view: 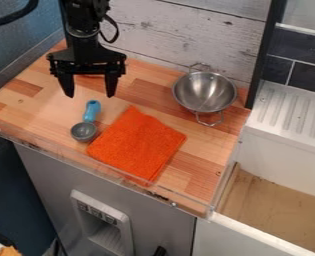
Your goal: Move the spoon to the right back of the table
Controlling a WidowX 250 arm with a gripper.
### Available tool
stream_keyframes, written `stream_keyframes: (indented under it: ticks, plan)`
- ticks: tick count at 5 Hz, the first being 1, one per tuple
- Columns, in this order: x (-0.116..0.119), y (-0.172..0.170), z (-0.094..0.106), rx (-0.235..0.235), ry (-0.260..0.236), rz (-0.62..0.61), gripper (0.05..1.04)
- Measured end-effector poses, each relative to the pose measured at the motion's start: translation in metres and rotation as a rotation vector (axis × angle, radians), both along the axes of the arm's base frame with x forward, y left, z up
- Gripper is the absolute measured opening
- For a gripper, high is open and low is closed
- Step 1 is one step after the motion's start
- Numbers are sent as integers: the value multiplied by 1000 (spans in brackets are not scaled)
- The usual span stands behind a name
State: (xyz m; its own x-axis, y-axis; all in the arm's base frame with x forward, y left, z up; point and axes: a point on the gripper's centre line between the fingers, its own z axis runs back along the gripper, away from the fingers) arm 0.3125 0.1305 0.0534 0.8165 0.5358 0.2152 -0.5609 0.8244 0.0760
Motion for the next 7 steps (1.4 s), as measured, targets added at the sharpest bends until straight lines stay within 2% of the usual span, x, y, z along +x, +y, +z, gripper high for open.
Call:
stream_keyframes:
  ticks: [2,3,4,5,6,7]
  plan:
    - [-4,-1,-37,-69,87,-27,1001]
    - [-2,2,-45,-60,107,-15,956]
    - [1,5,-45,-30,90,11,695]
    - [-2,7,-45,-19,78,34,437]
    - [-9,16,-42,-49,74,97,427]
    - [-8,22,-25,-106,81,164,427]
